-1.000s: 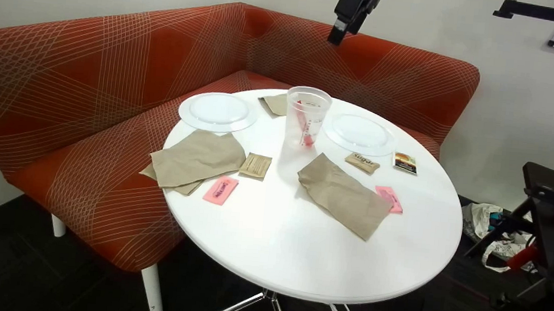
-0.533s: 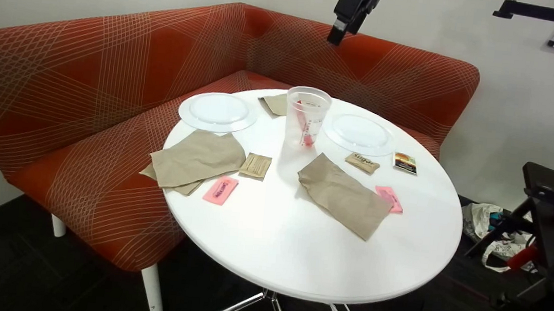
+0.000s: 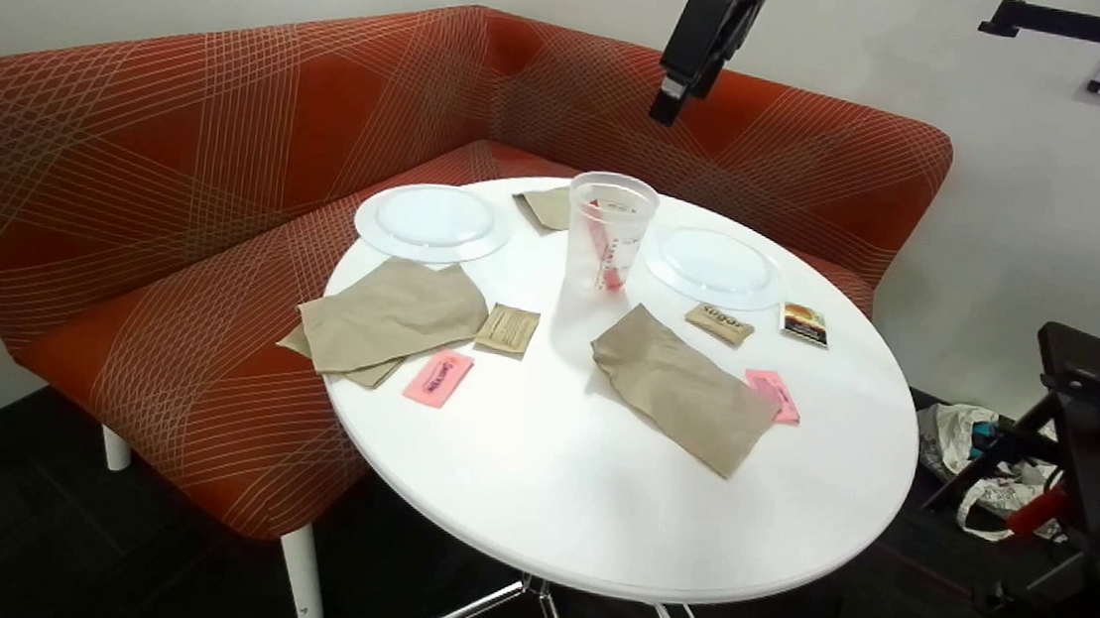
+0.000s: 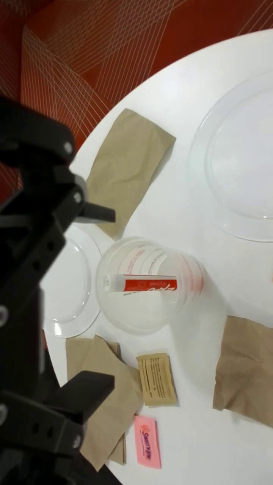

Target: Remove the red marker from the clear cup

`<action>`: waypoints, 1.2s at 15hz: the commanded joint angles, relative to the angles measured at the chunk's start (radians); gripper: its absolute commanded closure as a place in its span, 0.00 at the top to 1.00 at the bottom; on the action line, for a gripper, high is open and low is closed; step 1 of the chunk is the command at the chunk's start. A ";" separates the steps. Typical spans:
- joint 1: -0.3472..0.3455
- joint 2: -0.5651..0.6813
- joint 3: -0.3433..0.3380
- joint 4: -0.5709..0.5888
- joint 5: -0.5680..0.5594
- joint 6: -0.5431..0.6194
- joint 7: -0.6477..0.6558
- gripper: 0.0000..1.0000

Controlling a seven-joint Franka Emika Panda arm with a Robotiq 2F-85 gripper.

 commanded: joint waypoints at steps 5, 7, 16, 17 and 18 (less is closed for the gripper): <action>0.015 0.074 -0.003 0.072 0.031 -0.038 -0.028 1.00; 0.020 0.093 -0.003 0.091 0.032 -0.049 -0.025 1.00; 0.020 0.160 0.008 0.156 0.072 -0.098 -0.044 0.66; 0.019 0.166 0.010 0.163 0.078 -0.106 -0.049 0.67; 0.018 0.174 0.010 0.170 0.082 -0.111 -0.054 0.66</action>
